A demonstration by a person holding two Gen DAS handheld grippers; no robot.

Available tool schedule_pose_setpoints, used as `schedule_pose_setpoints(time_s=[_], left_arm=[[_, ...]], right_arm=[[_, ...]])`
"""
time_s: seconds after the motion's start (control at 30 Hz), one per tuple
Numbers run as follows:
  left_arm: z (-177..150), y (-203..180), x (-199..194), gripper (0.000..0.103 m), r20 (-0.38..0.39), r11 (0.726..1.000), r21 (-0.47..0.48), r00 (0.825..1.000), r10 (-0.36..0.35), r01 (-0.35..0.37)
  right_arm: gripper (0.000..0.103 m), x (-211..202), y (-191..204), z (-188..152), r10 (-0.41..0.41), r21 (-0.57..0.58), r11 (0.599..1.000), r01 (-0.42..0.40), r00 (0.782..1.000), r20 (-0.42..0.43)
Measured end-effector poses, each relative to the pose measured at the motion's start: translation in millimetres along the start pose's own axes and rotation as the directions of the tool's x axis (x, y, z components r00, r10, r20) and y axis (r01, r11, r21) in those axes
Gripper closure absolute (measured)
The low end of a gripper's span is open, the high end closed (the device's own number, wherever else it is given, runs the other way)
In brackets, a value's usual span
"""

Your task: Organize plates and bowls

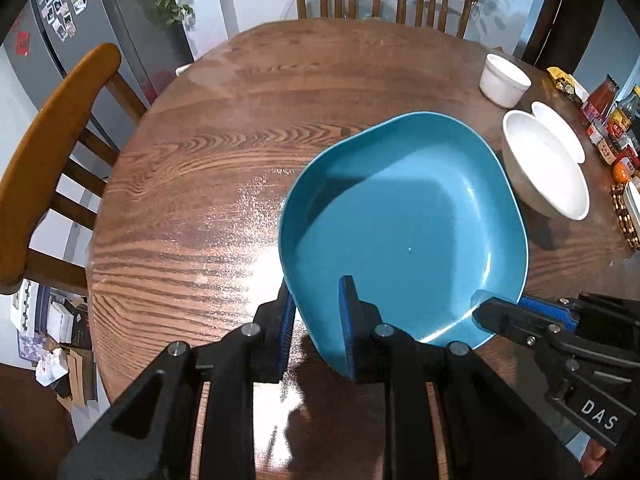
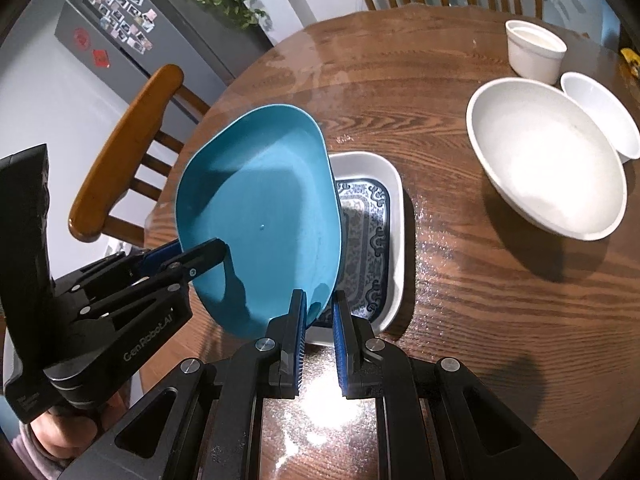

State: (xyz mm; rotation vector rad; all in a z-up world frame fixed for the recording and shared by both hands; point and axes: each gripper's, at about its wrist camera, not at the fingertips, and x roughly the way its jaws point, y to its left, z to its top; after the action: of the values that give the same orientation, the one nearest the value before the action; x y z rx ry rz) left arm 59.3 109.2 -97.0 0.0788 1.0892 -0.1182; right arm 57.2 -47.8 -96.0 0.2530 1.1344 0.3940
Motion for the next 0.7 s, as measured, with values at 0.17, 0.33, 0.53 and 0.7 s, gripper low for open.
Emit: schedule_pose_setpoints(time_s=[0.17,0.33,0.53,0.7], left_arm=[[1,-2,11,0.083,-0.022,1.000,0.009,1.000,0.002,-0.002],[4,-6,20,0.083,-0.036,1.000,0.022,0.999,0.007,-0.006],[7,-7,23,0.083,-0.038,0.999,0.037,0.999,0.018,-0.017],[9,-8,24,0.082,-0.035,0.998,0.050,0.999,0.028,-0.026]], right_arm=[[0.089,11,-3,-1,0.000,0.021,1.000,0.000,1.000,-0.023],[0.089,18,-7,1,0.000,0.044,0.999,0.002,0.999,-0.034],[0.089,23,-11,1,0.004,0.060,0.998,-0.001,0.999,-0.051],[0.089,23,-12,3,0.000,0.062,0.998,0.003,0.999,-0.050]])
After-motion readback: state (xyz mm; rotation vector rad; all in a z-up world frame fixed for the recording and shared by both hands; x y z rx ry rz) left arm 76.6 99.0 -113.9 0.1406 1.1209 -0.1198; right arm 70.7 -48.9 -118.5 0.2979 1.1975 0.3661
